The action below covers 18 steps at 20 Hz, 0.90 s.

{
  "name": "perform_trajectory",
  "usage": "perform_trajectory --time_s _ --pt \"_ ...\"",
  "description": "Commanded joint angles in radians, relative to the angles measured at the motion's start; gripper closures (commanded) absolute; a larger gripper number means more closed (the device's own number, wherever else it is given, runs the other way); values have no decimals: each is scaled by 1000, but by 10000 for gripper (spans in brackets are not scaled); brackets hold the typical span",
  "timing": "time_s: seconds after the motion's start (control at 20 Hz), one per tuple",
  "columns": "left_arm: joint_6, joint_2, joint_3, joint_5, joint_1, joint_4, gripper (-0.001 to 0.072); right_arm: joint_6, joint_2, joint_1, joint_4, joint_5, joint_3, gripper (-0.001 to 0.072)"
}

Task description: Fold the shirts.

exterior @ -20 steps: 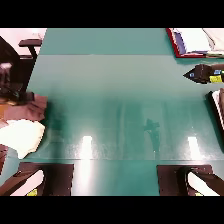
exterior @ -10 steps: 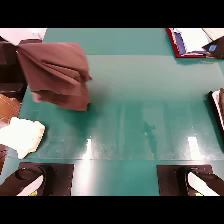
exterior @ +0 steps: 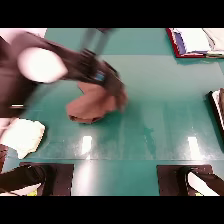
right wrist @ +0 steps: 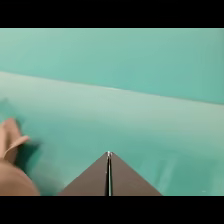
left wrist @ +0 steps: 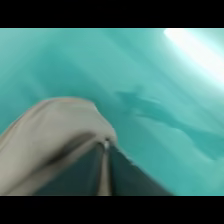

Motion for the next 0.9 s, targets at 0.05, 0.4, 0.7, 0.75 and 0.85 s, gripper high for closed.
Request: perform_trajectory --time_s 0.05,0.4,0.7,0.75,0.85 --pt "49 -122 11 110 -33 -170 137 1 0 -1 -60 12 16 695" --pt "-5 -126 39 -64 365 -159 137 1 -5 -1 -59 13 -54 695" --pt "-65 -129 -256 16 557 -175 137 1 -5 -1 -58 16 -154 695" --pt "-66 -130 -325 60 558 -183 137 1 -5 -1 -57 16 -169 695" --pt "-66 -145 -427 149 558 -231 137 1 -5 -1 -52 14 -199 695"
